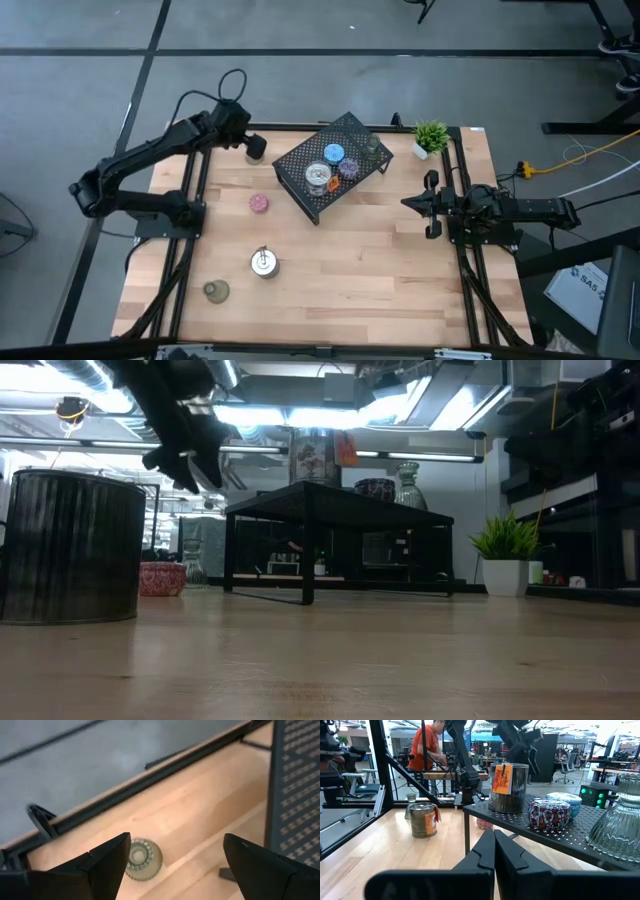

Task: Pick & Place candle stick holders
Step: Put the top green glass candle holder on the shelf aligned with the green glass candle holder

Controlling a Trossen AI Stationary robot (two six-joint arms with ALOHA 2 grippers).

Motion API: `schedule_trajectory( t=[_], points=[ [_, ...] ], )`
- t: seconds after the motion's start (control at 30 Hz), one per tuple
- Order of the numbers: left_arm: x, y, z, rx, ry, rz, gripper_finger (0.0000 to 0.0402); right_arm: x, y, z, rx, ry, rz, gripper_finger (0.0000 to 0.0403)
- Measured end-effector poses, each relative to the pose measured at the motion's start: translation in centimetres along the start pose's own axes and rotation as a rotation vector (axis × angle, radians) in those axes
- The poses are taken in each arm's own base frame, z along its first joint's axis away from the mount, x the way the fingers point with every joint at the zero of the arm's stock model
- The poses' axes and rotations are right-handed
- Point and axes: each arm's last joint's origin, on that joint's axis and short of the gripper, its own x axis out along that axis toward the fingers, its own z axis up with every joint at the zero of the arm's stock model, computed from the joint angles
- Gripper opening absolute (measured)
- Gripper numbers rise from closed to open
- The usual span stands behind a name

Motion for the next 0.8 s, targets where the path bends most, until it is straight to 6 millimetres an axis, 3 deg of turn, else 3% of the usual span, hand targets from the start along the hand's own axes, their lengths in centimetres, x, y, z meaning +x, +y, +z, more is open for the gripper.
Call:
schedule_trajectory(
  t=[0.23,0.47,0.8],
  points=[
    [2.9,0.0,-0.6,0.011,0.152,0.017,0.0317,0.0,0.0,0.0,0.000,0.000,0.000,0.0000],
    [4.4,0.1,-1.0,0.030,0.216,0.082,0.0319,0.0,0.0,0.0,0.000,0.000,0.000,0.0000],
    [5.7,0.1,-1.5,0.046,0.282,0.123,0.0367,0.0,0.0,0.0,0.000,0.000,0.000,0.0000]
  ],
)
